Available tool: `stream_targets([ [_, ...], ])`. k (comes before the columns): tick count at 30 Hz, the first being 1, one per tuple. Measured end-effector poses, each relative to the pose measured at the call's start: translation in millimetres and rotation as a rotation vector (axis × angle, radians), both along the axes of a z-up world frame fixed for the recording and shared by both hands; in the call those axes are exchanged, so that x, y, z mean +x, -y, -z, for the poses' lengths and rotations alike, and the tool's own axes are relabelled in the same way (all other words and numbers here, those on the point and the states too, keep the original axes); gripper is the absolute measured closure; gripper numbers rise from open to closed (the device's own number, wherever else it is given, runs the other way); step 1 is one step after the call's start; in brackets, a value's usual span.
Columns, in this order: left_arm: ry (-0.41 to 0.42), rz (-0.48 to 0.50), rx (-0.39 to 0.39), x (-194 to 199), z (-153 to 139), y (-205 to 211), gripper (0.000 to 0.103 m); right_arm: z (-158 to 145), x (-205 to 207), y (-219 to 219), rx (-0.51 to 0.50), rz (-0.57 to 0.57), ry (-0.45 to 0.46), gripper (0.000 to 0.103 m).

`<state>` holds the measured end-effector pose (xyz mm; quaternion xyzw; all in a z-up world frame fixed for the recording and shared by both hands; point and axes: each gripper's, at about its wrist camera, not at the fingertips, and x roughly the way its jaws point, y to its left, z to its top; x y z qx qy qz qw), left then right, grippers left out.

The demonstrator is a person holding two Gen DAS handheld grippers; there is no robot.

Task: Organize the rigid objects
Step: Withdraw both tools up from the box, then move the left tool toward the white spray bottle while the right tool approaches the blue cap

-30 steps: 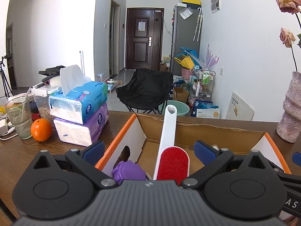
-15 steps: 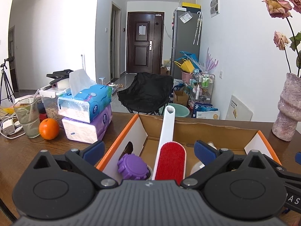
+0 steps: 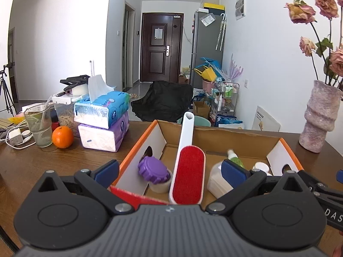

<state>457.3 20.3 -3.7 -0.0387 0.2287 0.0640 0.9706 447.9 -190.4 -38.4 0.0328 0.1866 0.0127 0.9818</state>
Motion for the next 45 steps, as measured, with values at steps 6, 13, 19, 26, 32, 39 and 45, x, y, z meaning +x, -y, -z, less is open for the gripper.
stream_targets([
  [6,-0.013,0.016,-0.016,-21,0,0,0.0,-2,-22,2,-0.009,-0.001,0.0,0.0],
  [13,-0.026,0.03,-0.015,-43,1,-1,0.0,-2,-46,7,-0.02,0.0,-0.011,0.0],
  [19,-0.041,0.04,-0.007,-62,3,0,0.0,2,-66,11,-0.03,-0.003,-0.028,0.0],
  [26,-0.07,0.059,0.008,-79,9,2,0.0,4,-86,15,-0.037,-0.007,-0.046,0.0],
  [32,-0.099,0.069,0.019,-87,18,0,0.0,10,-98,21,-0.052,-0.005,-0.07,0.0],
  [39,-0.134,0.107,0.043,-86,34,-5,0.0,24,-104,35,-0.061,0.019,-0.116,0.0],
  [45,-0.156,0.156,0.048,-78,50,-8,0.0,35,-102,51,-0.068,0.049,-0.155,0.0],
])
